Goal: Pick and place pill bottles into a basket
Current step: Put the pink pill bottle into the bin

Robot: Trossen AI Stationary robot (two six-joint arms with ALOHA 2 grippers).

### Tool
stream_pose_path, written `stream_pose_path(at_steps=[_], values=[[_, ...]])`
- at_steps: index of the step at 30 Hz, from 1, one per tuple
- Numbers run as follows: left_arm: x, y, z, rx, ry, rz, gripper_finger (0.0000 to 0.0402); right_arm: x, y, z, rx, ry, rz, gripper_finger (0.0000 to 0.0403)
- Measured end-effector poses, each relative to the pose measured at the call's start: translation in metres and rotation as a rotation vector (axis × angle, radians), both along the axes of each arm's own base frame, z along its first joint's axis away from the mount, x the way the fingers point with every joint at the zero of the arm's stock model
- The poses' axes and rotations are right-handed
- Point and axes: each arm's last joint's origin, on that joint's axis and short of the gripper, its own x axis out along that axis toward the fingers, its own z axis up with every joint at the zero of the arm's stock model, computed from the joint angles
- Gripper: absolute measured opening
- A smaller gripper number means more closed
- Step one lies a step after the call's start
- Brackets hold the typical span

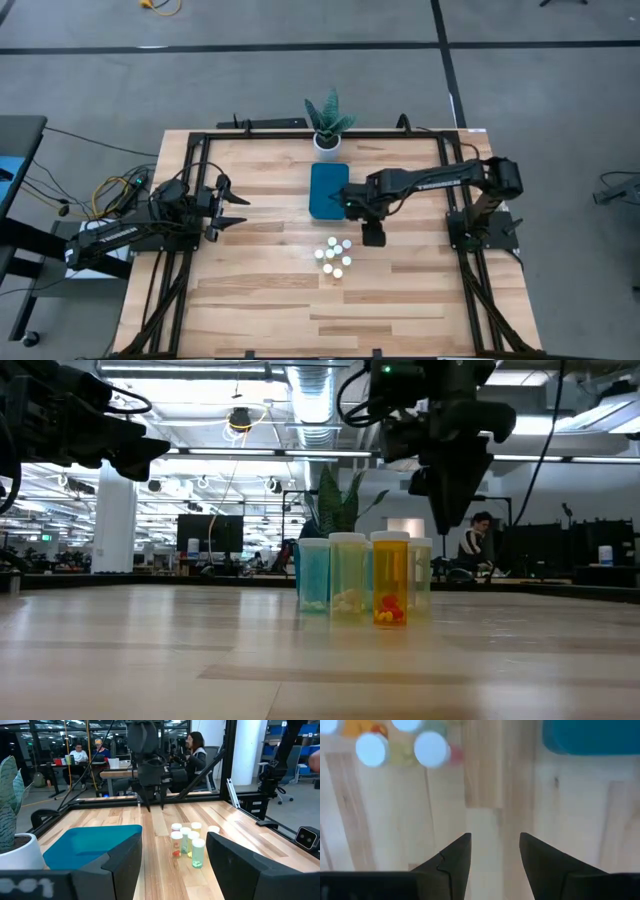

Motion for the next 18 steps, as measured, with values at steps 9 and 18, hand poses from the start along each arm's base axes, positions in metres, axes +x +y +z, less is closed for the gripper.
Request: stream_pose_path(at_steps=[9, 18], values=[[0.0, 0.0, 0.0, 0.0, 0.0, 0.0, 0.0213, 0.014, 0.037, -0.003, -0.047, -0.113, 0.036, 0.0157], [0.0, 0.0, 0.0, 0.0, 0.0, 0.0, 0.0213, 0.016, 0.057, -0.002, -0.08, -0.17, 0.114, 0.0157]])
